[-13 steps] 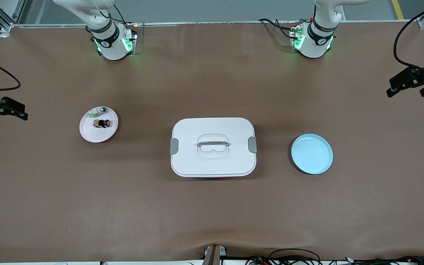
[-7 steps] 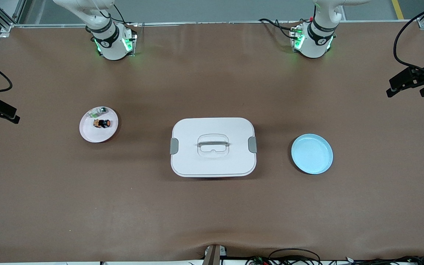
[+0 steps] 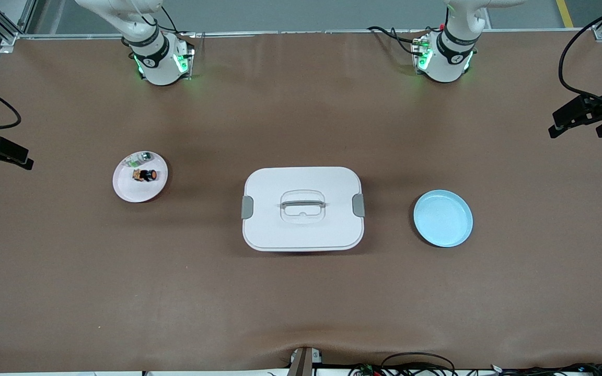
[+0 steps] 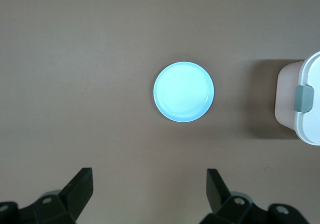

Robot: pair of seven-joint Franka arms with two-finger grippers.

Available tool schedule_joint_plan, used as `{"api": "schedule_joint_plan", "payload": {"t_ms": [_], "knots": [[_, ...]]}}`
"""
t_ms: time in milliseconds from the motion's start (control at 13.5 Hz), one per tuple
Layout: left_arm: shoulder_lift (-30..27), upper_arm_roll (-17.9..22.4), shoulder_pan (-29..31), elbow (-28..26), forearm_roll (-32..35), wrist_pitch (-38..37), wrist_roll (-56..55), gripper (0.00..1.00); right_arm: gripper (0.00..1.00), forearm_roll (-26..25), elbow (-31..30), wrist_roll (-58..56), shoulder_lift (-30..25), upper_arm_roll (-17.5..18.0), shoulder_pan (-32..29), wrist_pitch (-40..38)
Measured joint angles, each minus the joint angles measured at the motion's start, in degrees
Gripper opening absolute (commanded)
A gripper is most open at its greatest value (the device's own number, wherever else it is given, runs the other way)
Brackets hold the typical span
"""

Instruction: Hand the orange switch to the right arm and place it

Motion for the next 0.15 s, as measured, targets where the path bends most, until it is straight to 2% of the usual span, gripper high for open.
{"api": "schedule_joint_plan", "payload": {"t_ms": [148], "knots": [[0.0, 0.0, 0.0, 0.0, 0.0, 0.0, 0.0, 1.0, 1.0, 0.0, 0.6, 0.0, 0.0, 0.2, 0.5, 0.0]]}}
